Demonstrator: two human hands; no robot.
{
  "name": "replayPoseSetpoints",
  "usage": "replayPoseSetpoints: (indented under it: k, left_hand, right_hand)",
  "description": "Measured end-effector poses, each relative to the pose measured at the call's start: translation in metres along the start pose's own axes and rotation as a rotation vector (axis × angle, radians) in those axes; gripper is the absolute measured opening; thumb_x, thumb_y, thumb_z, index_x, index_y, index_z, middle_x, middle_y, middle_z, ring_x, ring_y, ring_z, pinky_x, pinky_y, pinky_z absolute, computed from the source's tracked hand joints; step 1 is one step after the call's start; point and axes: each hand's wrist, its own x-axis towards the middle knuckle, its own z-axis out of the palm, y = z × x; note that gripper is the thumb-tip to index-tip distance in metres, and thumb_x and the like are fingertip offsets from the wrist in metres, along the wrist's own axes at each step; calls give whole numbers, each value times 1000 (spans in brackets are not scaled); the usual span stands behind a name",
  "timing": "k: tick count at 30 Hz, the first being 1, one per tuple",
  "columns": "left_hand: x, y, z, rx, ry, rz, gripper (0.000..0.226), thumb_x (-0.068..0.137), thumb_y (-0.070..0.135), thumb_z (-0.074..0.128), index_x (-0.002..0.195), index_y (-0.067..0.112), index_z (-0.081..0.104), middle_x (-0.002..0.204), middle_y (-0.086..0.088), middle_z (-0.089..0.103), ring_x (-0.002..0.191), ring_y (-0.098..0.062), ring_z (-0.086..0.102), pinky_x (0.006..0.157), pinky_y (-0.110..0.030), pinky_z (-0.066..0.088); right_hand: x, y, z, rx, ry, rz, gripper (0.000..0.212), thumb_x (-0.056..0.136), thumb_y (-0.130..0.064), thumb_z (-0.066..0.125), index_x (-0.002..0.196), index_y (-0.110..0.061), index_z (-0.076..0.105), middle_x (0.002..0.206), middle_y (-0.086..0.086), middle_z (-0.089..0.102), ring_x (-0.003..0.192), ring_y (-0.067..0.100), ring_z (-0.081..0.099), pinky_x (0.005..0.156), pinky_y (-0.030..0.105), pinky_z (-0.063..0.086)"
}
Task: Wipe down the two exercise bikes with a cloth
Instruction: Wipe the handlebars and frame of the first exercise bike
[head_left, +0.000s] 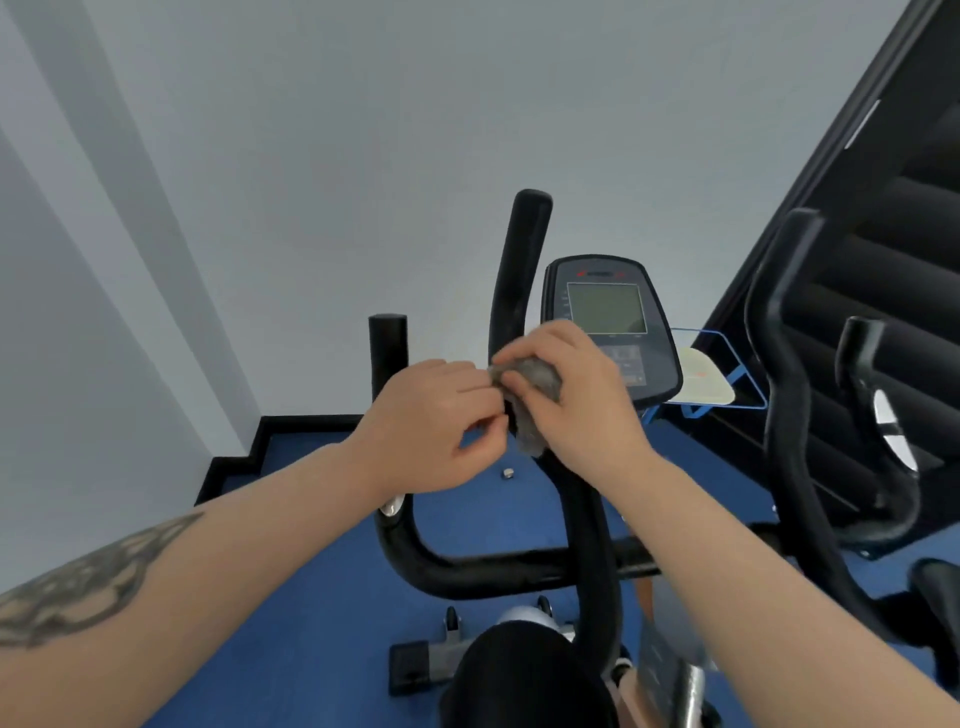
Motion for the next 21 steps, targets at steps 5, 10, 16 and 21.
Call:
replayPoseSetpoints:
  k: [5,10,16,21]
  left_hand:
    - [-4,-2,-2,-34,51,-65,25,77,9,52,52,7,50,51,-1,41,48,-20,37,44,-35,34]
    - [-5,-3,-4,-42,26,-129,26,72,13,49,47,8,47,46,0,41,45,-19,37,41,-34,35]
    - [-7,-1,-5,-50,-36,-145,24,69,16,50,46,12,44,44,1,38,45,-14,29,44,-24,28]
    - [-5,-3,-5,-42,-9,-176,25,68,16,47,44,11,43,43,1,36,43,-17,30,41,-26,29]
  right_hand:
    - [-11,11,0,11,-41,-54,21,88,-6,65,106,-18,69,109,-7,56,104,4,56,92,17,42]
    - [23,10,-8,-64,-15,-106,23,88,-8,67,108,-19,70,111,-4,54,101,-1,51,90,3,34]
    - [7,8,-1,-187,-226,-169,12,90,-13,64,99,-19,69,111,-5,45,87,1,48,71,22,44]
    - [41,9,-9,-208,-141,-221,19,89,-10,65,105,-20,71,108,-4,51,87,4,51,75,14,39]
